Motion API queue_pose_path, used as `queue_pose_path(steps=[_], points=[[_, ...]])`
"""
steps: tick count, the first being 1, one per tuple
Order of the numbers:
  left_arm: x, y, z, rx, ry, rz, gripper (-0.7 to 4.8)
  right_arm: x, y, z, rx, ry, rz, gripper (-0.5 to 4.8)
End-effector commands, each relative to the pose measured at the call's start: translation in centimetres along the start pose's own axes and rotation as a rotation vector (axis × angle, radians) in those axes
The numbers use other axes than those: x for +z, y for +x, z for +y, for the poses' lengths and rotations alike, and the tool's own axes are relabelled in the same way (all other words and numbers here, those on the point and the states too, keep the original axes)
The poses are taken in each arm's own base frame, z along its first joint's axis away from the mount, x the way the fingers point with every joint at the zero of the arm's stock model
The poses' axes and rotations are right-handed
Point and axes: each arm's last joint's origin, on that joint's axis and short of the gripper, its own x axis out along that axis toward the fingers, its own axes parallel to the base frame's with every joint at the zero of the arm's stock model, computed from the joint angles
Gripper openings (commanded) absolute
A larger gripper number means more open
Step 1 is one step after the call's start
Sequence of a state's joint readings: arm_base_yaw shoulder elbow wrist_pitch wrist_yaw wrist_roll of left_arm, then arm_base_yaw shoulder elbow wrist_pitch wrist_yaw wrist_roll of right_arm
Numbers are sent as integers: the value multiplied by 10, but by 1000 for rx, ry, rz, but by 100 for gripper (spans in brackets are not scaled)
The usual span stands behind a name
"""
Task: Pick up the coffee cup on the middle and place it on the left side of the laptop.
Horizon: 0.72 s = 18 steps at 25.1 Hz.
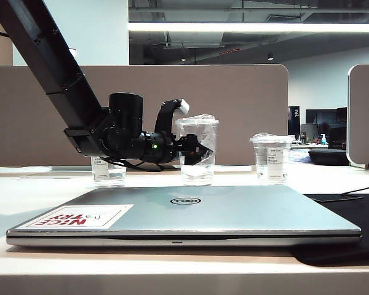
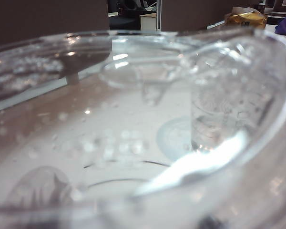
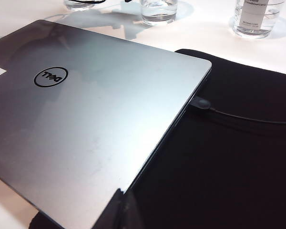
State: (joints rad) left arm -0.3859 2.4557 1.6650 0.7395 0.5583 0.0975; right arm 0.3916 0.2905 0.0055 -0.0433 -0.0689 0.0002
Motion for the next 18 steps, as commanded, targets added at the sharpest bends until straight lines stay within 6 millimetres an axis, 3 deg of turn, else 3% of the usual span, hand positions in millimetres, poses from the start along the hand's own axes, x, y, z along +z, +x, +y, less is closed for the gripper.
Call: queue_pose_path(steps=[1, 10, 12, 17, 18], points=[[6, 0, 0, -20, 11, -19, 340, 0, 0, 0, 2, -2, -13, -5], [39, -6, -1, -70, 45, -80, 340, 0, 0, 0, 2, -2, -13, -5], [61, -14, -4, -81, 62, -108, 340, 0, 0, 0, 2, -2, -14, -5], [79, -33, -8, -69, 76, -115, 340, 1, 0, 0, 3, -3, -18, -5], [83, -46, -8, -57, 71, -108, 340, 1, -1, 0, 4, -4, -29, -5]])
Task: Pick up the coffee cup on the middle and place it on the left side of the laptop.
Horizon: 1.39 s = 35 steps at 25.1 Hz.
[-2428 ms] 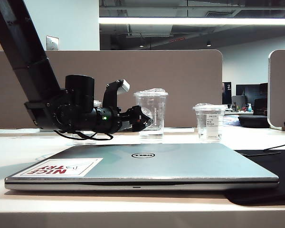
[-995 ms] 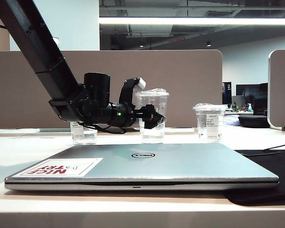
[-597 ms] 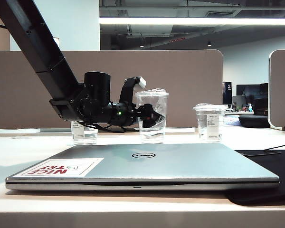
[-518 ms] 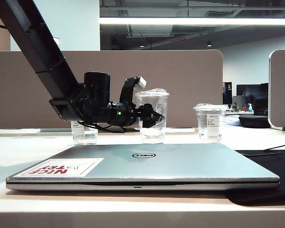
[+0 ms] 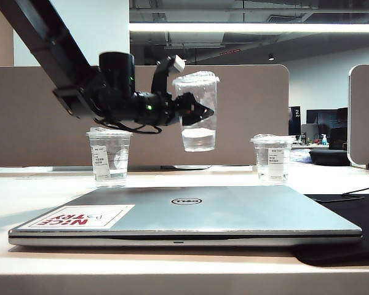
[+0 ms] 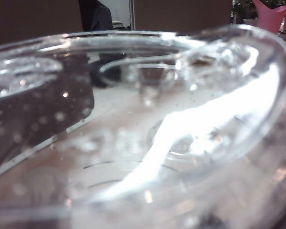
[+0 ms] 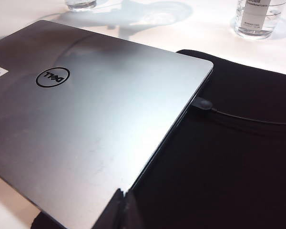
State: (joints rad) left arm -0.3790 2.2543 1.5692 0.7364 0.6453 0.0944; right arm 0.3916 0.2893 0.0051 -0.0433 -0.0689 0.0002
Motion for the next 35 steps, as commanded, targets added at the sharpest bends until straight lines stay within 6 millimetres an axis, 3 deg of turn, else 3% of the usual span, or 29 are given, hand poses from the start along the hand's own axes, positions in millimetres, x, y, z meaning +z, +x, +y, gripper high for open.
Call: queue_pose_path(steps=[1, 6, 13, 17, 24, 29, 35], points=[[16, -25, -3, 19, 15, -10, 341, 2, -1, 0, 4, -4, -40, -5], [32, -109, -26, 102, 24, -2, 340, 5, -4, 9, 74, -28, -81, -5], [38, -173, -56, 197, 39, 38, 340, 4, -6, 26, 230, -73, -78, -5], [21, -214, -70, 316, 15, 92, 341, 3, -9, 39, 353, -110, -73, -5], [-9, -240, -86, 499, 1, 147, 340, 2, -11, 45, 401, -124, -71, -5], [-25, -259, -82, 534, -47, 196, 340, 0, -11, 50, 447, -142, -48, -5], [-28, -270, -75, 491, -73, 150, 340, -1, -11, 52, 467, -149, -37, -5]])
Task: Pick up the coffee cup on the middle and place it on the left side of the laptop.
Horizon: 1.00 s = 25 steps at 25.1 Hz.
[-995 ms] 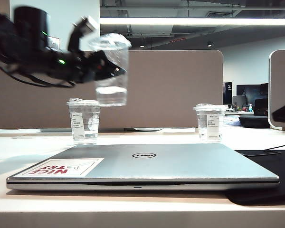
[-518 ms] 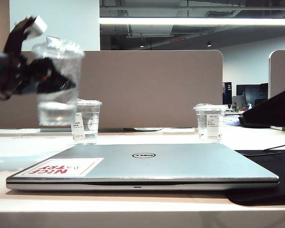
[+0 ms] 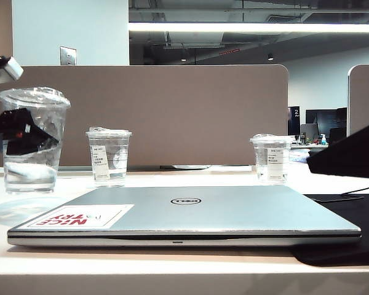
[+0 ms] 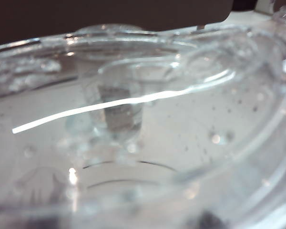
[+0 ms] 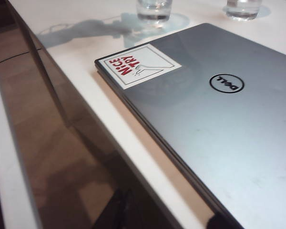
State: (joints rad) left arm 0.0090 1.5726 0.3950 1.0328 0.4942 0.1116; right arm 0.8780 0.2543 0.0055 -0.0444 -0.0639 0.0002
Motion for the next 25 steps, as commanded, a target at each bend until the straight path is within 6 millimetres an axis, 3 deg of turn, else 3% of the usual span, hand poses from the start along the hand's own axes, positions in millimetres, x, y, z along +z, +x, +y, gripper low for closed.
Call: queue_pose_path(steps=[1, 6, 15, 19, 23, 25], points=[[4, 0, 2, -35, 20, -65, 340, 0, 0, 0, 7, -2, -14, -5], [-14, 7, 3, -80, 8, -58, 340, -2, 2, 0, 6, 0, 13, -5], [-26, 11, 5, -86, -2, -74, 346, -3, 3, 0, 6, 2, 34, -5], [-27, 10, 5, -83, -3, -74, 408, -3, 3, 0, 6, 2, 34, -5], [-27, 10, 6, -86, -4, -74, 418, -3, 3, 0, 6, 2, 34, -5], [-27, 10, 5, -86, -12, -73, 479, -3, 3, 0, 6, 1, 34, -5]])
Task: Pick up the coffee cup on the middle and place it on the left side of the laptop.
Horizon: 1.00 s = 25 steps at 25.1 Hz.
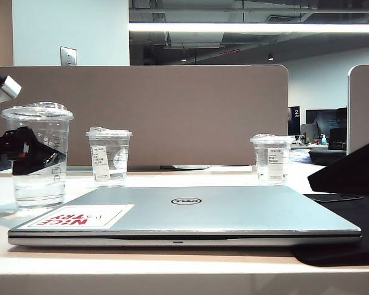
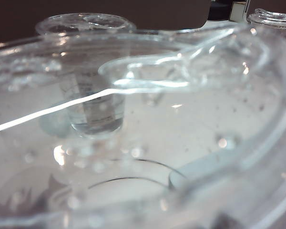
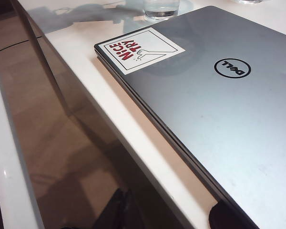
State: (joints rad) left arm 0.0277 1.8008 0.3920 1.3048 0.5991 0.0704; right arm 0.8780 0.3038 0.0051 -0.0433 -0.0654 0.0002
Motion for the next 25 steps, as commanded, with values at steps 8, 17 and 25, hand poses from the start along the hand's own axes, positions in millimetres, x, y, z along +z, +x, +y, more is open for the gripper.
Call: queue_pose_path(steps=[8, 17, 25], points=[[-1, -6, -5, -32, -38, -11, 479, 1, 0, 0, 5, -2, -16, -5], [1, -42, -16, 20, -21, -50, 479, 1, 0, 0, 3, -1, -17, -5], [3, -83, -36, 67, -61, -71, 479, 2, -1, -5, -42, 13, -30, -5]])
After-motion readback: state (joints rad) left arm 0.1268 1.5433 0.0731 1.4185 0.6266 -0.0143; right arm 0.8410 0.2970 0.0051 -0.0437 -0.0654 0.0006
